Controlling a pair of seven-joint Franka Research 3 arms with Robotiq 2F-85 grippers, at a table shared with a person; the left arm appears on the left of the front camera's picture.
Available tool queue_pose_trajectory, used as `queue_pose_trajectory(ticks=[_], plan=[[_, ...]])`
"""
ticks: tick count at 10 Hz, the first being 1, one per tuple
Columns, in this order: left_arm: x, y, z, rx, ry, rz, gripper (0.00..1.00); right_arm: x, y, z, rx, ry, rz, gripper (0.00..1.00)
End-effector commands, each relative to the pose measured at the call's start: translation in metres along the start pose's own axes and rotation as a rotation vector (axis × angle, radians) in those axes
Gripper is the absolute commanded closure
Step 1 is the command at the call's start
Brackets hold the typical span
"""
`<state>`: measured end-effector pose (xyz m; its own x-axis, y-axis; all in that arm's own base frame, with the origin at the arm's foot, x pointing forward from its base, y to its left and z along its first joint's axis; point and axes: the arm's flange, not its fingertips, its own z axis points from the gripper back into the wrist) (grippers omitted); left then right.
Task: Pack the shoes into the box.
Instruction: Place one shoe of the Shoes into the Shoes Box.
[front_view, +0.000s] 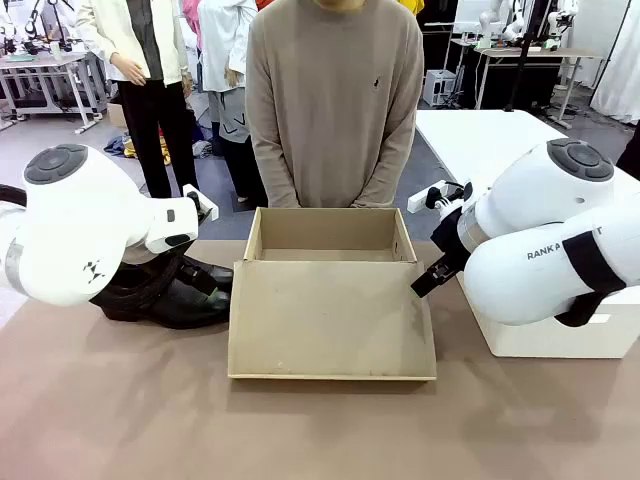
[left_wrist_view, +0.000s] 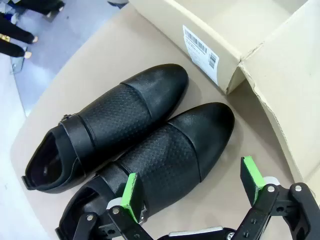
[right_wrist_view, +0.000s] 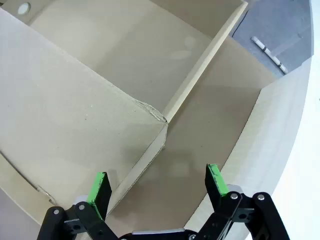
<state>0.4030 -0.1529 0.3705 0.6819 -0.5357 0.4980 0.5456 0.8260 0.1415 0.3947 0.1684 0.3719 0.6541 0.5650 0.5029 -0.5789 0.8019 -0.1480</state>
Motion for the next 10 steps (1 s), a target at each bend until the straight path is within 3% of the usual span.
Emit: queue_pose_trajectory(ticks=[1, 10], plan=[[0.0000, 0.0000, 0.0000, 0.000, 0.000, 0.000, 0.00, 0.0000, 0.0000, 0.0000, 0.000, 0.000, 0.000, 0.00], [0.0000, 0.0000, 0.0000, 0.000, 0.000, 0.000, 0.00, 0.0000, 0.0000, 0.0000, 0.000, 0.000, 0.000, 0.00]])
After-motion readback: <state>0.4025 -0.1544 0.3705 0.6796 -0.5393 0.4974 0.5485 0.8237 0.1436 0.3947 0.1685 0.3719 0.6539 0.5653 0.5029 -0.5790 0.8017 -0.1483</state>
